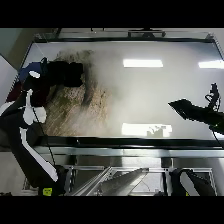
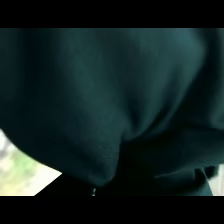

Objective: Fold the shirts.

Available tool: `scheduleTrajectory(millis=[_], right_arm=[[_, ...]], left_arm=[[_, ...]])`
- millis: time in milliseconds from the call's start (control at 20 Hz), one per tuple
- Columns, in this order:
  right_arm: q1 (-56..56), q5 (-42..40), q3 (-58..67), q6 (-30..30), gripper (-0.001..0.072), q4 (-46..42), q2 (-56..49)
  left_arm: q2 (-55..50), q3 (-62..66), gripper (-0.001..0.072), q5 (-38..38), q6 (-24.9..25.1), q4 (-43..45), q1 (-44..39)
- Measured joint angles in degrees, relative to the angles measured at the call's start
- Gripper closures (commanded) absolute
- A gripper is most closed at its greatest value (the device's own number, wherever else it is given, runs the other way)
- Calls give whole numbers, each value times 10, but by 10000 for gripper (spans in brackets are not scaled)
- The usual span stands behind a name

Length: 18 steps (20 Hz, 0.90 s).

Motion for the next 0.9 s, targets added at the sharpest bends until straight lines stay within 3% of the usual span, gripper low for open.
scheduleTrajectory(millis=[250, 550, 700, 900], right_arm=[[0, 12, 0, -5, 229, 0, -2], [-3, 70, 0, -37, 229, -1, -2], [-3, 120, 0, -48, 228, -1, -1], [-3, 165, 0, -55, 229, -1, -1]], left_arm=[[3, 104, 711, -158, -23, -32, -13], [171, 43, 710, -312, -29, -127, -110], [251, -39, 691, -344, -31, -133, -190], [315, -181, 685, -308, -39, -108, -297]])
